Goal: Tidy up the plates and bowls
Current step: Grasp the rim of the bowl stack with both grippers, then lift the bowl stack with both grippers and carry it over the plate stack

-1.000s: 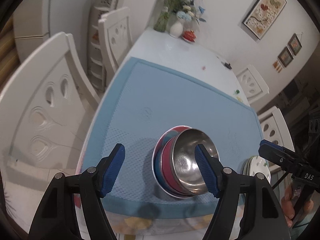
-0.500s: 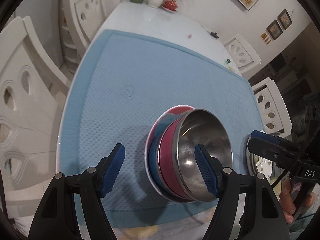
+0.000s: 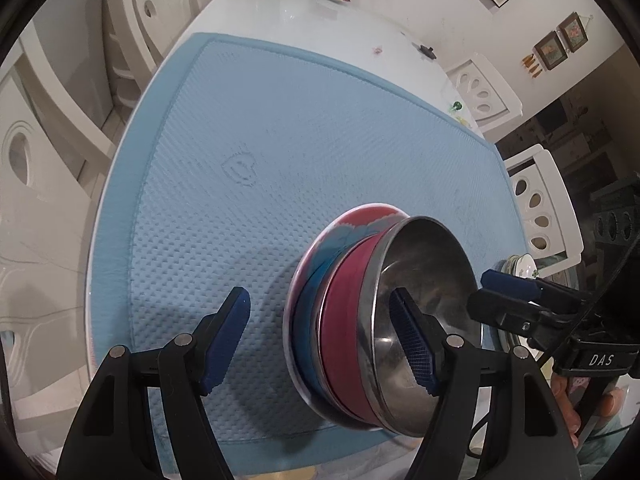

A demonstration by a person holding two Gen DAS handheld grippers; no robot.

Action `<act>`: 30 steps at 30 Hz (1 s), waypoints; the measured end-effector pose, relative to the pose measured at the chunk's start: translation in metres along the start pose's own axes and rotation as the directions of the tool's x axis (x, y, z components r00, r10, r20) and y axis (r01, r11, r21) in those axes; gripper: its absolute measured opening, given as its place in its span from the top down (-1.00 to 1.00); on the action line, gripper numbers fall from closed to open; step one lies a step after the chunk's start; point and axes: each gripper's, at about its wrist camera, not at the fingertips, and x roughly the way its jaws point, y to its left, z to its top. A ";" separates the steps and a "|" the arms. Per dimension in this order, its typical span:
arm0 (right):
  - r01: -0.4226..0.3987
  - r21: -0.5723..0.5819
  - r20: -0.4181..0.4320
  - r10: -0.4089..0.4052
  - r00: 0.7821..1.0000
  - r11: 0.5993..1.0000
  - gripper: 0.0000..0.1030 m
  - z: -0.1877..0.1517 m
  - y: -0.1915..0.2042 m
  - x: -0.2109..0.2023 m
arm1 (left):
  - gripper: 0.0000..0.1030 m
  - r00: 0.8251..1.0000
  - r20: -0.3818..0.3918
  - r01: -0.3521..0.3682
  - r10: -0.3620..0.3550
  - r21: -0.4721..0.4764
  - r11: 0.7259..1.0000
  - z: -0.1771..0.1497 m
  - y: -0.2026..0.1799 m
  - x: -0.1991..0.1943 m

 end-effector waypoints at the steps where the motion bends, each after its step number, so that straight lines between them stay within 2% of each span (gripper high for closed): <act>1: -0.006 0.004 -0.007 0.006 1.000 1.000 -0.50 0.000 0.000 0.003 | -0.37 1.000 -0.003 -0.001 0.001 0.000 1.000 0.001 0.000 0.001; 13: -0.062 0.047 -0.035 0.063 0.997 0.997 -0.50 0.001 -0.003 0.026 | -0.35 0.999 -0.018 0.050 -0.051 -0.064 0.997 0.002 0.018 0.014; 24: -0.069 0.068 -0.057 0.073 0.996 0.995 -0.50 -0.002 -0.004 0.038 | -0.34 0.998 -0.025 0.052 -0.054 -0.054 0.997 0.001 0.015 0.023; 30: -0.105 0.102 -0.077 0.113 0.991 0.989 -0.50 -0.003 -0.007 0.049 | -0.31 0.997 -0.036 0.062 -0.064 -0.053 0.997 0.001 0.013 0.032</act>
